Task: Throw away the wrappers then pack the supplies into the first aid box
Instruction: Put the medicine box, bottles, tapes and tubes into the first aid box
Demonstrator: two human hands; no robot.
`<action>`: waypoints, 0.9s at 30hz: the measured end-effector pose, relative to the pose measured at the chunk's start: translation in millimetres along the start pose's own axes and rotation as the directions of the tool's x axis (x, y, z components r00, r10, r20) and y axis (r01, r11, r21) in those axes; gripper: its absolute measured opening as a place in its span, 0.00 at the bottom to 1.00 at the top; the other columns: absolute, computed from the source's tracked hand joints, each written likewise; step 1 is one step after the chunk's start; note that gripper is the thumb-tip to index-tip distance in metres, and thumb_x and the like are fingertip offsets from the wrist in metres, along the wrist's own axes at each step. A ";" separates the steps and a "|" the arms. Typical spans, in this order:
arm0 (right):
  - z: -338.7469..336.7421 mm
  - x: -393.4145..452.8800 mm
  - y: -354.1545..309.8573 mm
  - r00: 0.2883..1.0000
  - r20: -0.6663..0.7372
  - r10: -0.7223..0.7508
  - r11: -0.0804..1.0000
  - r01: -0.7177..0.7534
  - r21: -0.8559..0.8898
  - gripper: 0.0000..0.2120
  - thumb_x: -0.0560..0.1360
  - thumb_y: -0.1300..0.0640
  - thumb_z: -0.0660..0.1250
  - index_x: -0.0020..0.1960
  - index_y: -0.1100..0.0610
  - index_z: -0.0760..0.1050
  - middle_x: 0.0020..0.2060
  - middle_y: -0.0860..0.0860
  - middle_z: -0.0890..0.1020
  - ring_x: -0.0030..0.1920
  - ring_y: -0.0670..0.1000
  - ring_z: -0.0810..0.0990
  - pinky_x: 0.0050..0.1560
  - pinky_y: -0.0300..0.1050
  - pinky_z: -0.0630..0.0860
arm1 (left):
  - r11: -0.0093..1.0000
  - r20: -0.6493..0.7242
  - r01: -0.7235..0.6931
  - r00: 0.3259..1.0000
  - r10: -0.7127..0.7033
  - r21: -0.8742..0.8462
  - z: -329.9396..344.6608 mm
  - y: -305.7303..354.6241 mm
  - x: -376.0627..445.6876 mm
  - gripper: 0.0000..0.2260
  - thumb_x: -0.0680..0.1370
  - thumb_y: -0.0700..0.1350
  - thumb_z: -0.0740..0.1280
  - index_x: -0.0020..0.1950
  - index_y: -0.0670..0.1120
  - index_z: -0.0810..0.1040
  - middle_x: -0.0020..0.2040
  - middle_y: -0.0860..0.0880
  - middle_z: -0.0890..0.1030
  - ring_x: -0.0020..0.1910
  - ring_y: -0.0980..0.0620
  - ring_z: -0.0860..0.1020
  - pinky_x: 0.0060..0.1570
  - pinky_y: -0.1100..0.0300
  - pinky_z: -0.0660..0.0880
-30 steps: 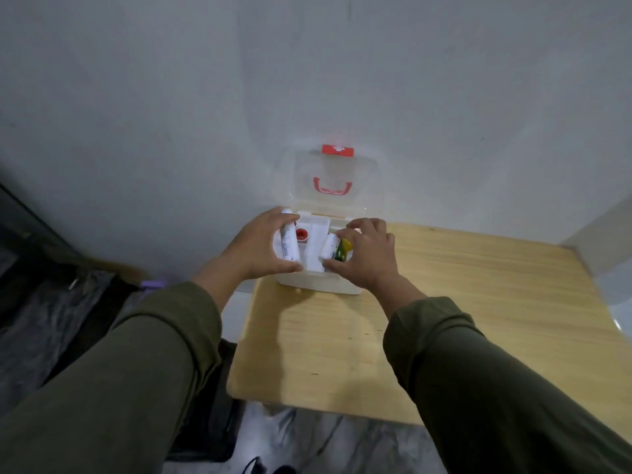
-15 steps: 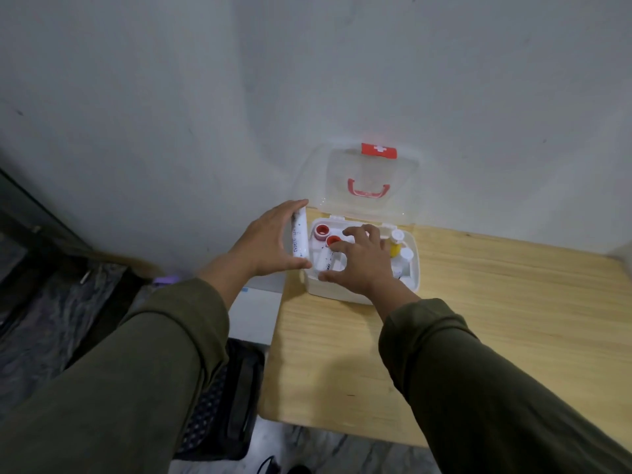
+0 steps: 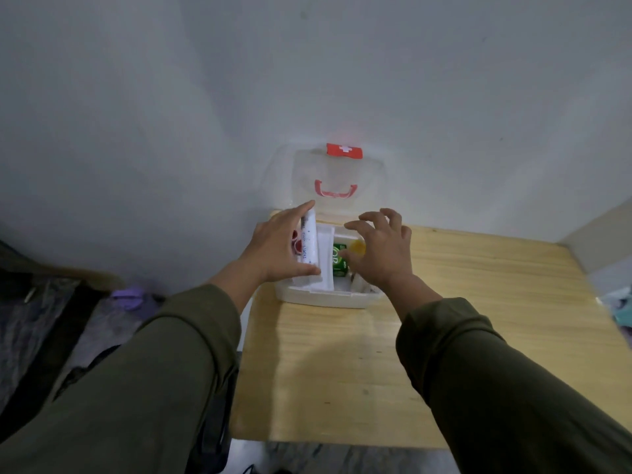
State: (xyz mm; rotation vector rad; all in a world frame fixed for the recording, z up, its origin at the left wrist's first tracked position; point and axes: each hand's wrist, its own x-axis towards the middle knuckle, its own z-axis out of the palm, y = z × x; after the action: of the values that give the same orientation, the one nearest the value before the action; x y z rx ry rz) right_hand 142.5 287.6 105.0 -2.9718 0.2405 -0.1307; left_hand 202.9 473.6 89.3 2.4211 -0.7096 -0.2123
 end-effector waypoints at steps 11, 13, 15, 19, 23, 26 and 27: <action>9.3 -23.5 42.2 0.988 0.042 0.147 0.988 -0.149 0.051 0.27 0.74 0.42 0.64 0.70 0.47 0.65 0.68 0.50 0.69 0.70 0.55 0.59 0.65 0.55 0.61 | 0.995 0.167 0.028 0.985 -0.044 0.096 30.9 9.3 9.9 0.52 0.63 0.62 0.75 0.76 0.58 0.45 0.79 0.46 0.50 0.78 0.47 0.47 0.73 0.47 0.45; 11.6 -25.8 43.1 0.987 0.065 0.148 0.987 -0.152 0.059 0.27 0.74 0.41 0.64 0.70 0.46 0.65 0.68 0.50 0.68 0.71 0.55 0.59 0.66 0.56 0.60 | 0.991 0.190 0.030 0.980 -0.054 0.128 32.1 8.5 9.9 0.50 0.64 0.63 0.74 0.77 0.56 0.47 0.79 0.47 0.49 0.78 0.47 0.45 0.73 0.47 0.44; 13.1 -26.8 43.1 0.986 0.077 0.148 0.986 -0.153 0.065 0.27 0.74 0.41 0.64 0.71 0.46 0.64 0.69 0.50 0.68 0.71 0.55 0.58 0.66 0.56 0.60 | 0.987 0.207 0.011 0.977 -0.044 0.158 33.3 5.7 10.2 0.48 0.65 0.64 0.72 0.77 0.54 0.49 0.79 0.49 0.49 0.78 0.49 0.43 0.73 0.47 0.45; 13.9 -23.5 43.4 0.987 0.070 0.142 0.986 -0.147 0.083 0.27 0.74 0.41 0.64 0.71 0.46 0.64 0.68 0.50 0.68 0.71 0.55 0.59 0.66 0.56 0.60 | 0.989 0.157 -0.008 0.987 -0.016 0.147 32.7 1.6 10.8 0.46 0.65 0.64 0.72 0.76 0.52 0.54 0.78 0.52 0.54 0.78 0.51 0.46 0.74 0.48 0.47; 10.5 -15.9 46.0 0.990 0.033 0.136 0.985 -0.138 0.104 0.28 0.73 0.41 0.64 0.70 0.47 0.65 0.68 0.50 0.69 0.70 0.55 0.60 0.64 0.55 0.62 | 0.998 -0.025 0.058 0.998 -0.057 0.034 23.0 0.6 14.7 0.43 0.64 0.64 0.72 0.74 0.54 0.60 0.77 0.50 0.59 0.77 0.50 0.52 0.73 0.45 0.52; 8.2 -7.8 49.3 0.988 0.021 0.152 0.978 -0.153 0.145 0.28 0.74 0.40 0.63 0.71 0.48 0.63 0.68 0.52 0.68 0.70 0.55 0.60 0.65 0.55 0.61 | 0.990 -0.121 0.125 0.984 -0.132 -0.064 14.4 -1.1 21.6 0.40 0.67 0.62 0.72 0.74 0.53 0.60 0.76 0.48 0.60 0.76 0.47 0.56 0.73 0.44 0.56; 7.4 -4.6 50.0 0.986 0.022 0.163 0.973 -0.165 0.163 0.29 0.74 0.40 0.62 0.72 0.48 0.62 0.69 0.52 0.68 0.70 0.55 0.60 0.65 0.55 0.61 | 0.983 -0.139 0.149 0.977 -0.163 -0.110 12.5 -1.8 24.7 0.41 0.67 0.62 0.72 0.74 0.52 0.59 0.76 0.47 0.61 0.75 0.46 0.58 0.72 0.43 0.58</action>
State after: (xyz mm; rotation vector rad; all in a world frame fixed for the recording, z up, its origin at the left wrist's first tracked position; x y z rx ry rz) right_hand 131.0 240.8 89.2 -2.7744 0.4503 -0.1123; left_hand 220.7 455.3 78.6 2.3691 -0.4328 -0.1262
